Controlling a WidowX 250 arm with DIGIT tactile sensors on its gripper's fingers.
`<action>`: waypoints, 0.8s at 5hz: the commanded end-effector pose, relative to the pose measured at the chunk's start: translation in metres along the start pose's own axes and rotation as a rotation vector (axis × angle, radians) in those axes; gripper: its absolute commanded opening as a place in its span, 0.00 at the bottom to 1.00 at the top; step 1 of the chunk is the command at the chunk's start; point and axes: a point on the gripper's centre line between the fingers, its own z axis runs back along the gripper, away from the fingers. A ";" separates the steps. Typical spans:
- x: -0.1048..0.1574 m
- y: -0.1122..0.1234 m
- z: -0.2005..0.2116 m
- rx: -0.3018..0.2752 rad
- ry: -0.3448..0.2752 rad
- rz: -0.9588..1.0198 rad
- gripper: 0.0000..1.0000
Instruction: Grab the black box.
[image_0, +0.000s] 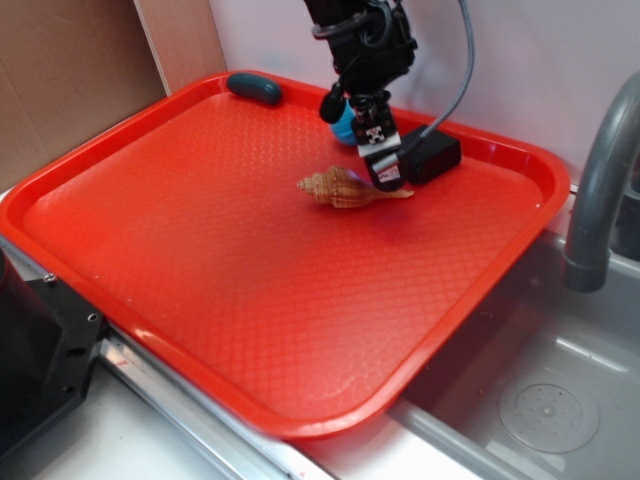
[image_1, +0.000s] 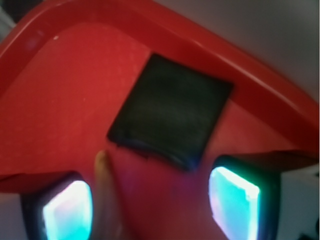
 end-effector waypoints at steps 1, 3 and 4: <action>0.037 -0.016 0.010 0.110 -0.025 0.253 1.00; 0.055 -0.009 -0.012 0.034 -0.034 0.159 1.00; 0.051 -0.002 -0.032 0.051 0.025 0.160 1.00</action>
